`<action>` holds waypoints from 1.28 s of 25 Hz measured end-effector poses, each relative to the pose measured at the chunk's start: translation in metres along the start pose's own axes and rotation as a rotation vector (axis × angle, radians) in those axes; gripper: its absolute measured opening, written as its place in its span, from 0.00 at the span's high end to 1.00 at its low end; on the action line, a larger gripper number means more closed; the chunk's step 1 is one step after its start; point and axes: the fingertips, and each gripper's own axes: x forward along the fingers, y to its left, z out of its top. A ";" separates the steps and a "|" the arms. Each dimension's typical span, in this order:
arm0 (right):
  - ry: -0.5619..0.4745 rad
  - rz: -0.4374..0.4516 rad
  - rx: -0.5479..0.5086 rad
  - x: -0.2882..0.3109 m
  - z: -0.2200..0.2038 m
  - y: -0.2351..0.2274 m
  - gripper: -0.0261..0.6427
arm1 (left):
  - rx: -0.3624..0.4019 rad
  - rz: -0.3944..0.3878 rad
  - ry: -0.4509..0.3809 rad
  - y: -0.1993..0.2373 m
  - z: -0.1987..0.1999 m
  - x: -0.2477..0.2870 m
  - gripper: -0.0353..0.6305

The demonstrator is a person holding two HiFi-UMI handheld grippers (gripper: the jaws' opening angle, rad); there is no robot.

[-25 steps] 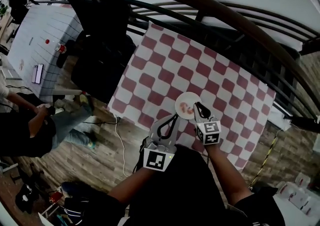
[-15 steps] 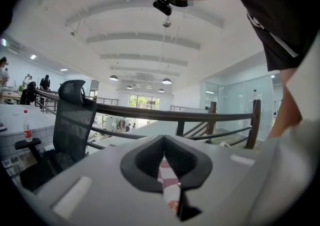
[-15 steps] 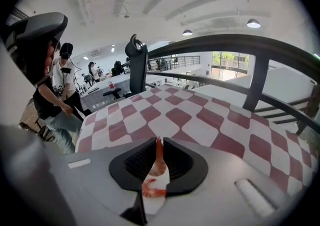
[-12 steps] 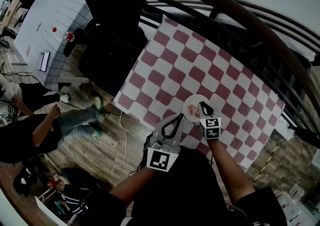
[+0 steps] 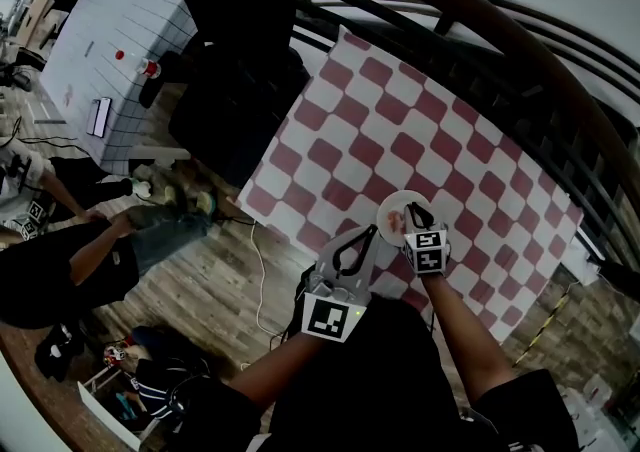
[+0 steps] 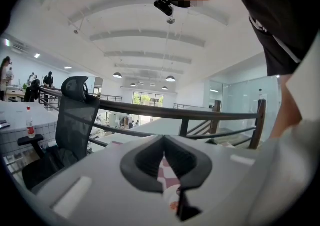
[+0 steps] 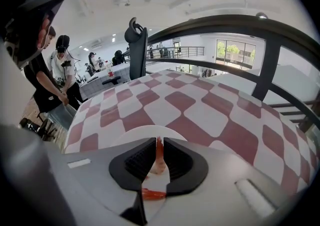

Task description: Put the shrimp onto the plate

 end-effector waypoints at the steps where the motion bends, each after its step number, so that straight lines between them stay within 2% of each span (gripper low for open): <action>1: 0.005 -0.004 -0.003 0.001 -0.001 0.000 0.89 | -0.002 0.001 -0.002 0.000 0.000 0.000 0.94; 8: 0.023 -0.005 0.005 0.003 -0.008 0.000 0.87 | 0.016 -0.017 0.005 -0.005 -0.003 0.004 0.94; 15: -0.020 0.013 0.010 -0.007 0.004 0.001 0.84 | 0.013 0.004 -0.009 0.000 0.004 0.001 0.94; 18: -0.051 0.018 0.010 -0.015 0.015 0.002 0.84 | -0.029 0.028 -0.019 0.006 0.006 0.000 0.94; 25: -0.178 0.051 0.016 -0.054 0.056 0.015 0.89 | -0.046 0.026 -0.069 0.003 0.015 -0.010 0.94; 32: -0.318 -0.002 0.066 -0.114 0.093 0.030 0.93 | -0.097 -0.005 -0.075 -0.003 0.021 -0.034 0.94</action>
